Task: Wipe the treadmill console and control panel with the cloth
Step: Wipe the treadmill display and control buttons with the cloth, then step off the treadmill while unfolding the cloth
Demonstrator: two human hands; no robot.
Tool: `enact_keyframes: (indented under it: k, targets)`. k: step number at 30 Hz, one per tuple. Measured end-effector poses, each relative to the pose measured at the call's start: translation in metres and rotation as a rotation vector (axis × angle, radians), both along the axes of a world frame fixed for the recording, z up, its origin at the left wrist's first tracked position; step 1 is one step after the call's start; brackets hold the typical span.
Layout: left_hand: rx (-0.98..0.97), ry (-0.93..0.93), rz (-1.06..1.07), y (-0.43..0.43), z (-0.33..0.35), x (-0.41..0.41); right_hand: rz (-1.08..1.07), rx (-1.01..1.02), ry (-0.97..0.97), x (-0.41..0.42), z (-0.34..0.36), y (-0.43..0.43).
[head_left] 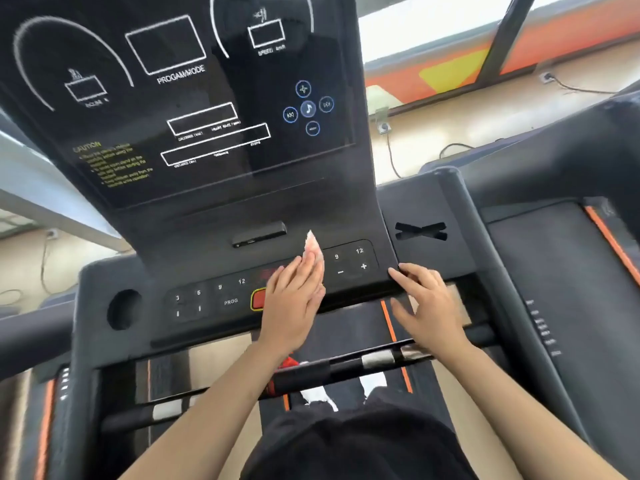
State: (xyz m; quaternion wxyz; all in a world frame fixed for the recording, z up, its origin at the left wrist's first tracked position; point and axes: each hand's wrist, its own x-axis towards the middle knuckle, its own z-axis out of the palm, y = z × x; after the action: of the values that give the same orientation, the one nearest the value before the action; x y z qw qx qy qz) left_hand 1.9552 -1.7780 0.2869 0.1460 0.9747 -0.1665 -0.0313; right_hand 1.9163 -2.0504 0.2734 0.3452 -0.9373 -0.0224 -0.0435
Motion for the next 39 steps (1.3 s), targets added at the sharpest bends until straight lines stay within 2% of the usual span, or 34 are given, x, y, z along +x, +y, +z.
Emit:
enact_keyframes:
  k: [5, 9, 13, 16, 21, 26, 34, 36, 39]
  targets:
    - [-0.021, 0.009, -0.062, -0.064, 0.003, 0.009, 0.041, 0.085, -0.031, -0.006, -0.005, -0.016]
    - [-0.055, -0.018, -0.143, -0.093, 0.003, 0.008, -0.019, 0.111, -0.022, -0.023, -0.006, -0.019]
    - [-0.201, 0.019, -0.219, -0.094, 0.007, -0.010, -0.107, 0.173, 0.027, -0.034, 0.003, -0.024]
    - [-0.359, 0.104, -0.212, -0.084, 0.015, -0.032, -0.090, 0.204, 0.037, -0.040, 0.014, -0.021]
    - [-0.553, 0.171, 0.096, -0.054, 0.034, -0.064, 0.071, 0.283, 0.143, -0.050, 0.028, 0.001]
    - [-0.791, 0.208, 0.389, -0.014, 0.053, -0.111, 0.356, 0.399, 0.274, -0.068, 0.053, 0.054]
    - [-1.341, 0.093, 0.859, 0.059, 0.060, -0.263, 0.709, 0.248, 0.404, -0.135, 0.059, 0.162]
    - [-1.378, 0.033, 0.959, 0.074, 0.059, -0.316, 0.792, 0.182, 0.413, -0.159, 0.061, 0.187]
    - [-1.335, -0.050, 1.130, 0.090, 0.055, -0.398, 0.928, 0.117, 0.419, -0.201, 0.068, 0.222]
